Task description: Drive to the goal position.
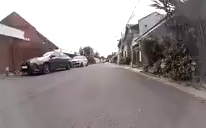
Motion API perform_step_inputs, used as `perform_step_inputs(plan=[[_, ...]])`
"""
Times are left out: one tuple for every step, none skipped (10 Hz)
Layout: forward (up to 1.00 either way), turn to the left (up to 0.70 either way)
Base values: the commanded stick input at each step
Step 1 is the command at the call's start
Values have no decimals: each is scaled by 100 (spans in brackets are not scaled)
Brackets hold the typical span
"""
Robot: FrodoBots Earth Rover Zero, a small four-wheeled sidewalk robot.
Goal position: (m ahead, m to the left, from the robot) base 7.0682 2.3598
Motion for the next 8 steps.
perform_step_inputs(plan=[[70, 0], [70, 0], [70, 0], [70, 0], [70, 0], [70, 0], [70, 0], [70, 0]])
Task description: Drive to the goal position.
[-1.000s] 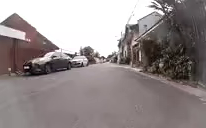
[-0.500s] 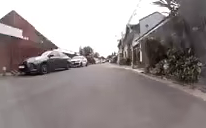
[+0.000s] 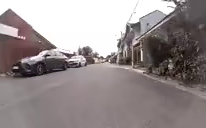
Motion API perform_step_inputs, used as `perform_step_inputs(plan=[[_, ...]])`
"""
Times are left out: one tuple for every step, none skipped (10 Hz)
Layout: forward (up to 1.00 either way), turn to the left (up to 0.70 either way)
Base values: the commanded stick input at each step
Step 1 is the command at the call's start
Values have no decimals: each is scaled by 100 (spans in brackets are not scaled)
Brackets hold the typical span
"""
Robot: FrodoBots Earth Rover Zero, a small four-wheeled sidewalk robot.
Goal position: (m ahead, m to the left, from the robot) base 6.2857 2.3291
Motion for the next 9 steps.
perform_step_inputs(plan=[[70, 0], [70, 0], [70, 0], [70, 0], [70, 0], [70, 0], [70, 0], [70, 0], [70, 0]])
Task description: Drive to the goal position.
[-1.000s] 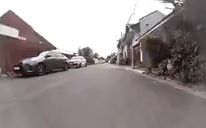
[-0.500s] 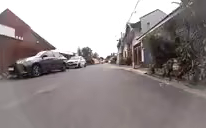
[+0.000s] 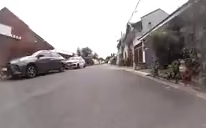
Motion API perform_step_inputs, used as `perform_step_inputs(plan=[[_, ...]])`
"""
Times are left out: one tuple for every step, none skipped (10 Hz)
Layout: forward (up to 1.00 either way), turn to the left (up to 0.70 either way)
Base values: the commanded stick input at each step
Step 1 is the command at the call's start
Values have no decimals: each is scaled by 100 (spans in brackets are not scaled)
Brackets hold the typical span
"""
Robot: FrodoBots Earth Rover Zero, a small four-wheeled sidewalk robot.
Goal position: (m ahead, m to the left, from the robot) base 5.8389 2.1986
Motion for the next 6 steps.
perform_step_inputs(plan=[[70, 0], [70, 0], [70, 0], [70, 0], [70, 0], [70, 0]])
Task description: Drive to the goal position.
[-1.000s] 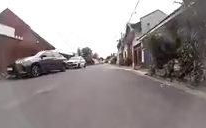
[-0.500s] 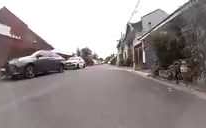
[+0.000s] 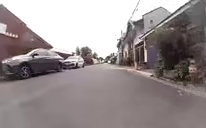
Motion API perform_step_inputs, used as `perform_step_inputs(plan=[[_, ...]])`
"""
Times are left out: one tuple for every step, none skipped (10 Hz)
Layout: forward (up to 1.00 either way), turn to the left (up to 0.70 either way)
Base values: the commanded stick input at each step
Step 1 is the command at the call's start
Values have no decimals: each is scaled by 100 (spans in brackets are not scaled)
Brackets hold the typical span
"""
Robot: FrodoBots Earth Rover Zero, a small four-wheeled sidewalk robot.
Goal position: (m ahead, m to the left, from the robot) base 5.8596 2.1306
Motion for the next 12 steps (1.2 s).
perform_step_inputs(plan=[[70, 0], [70, 0], [70, 0], [70, 0], [70, 0], [70, 0], [70, 0], [70, 0], [70, 0], [70, 0], [70, 0], [70, 0]])
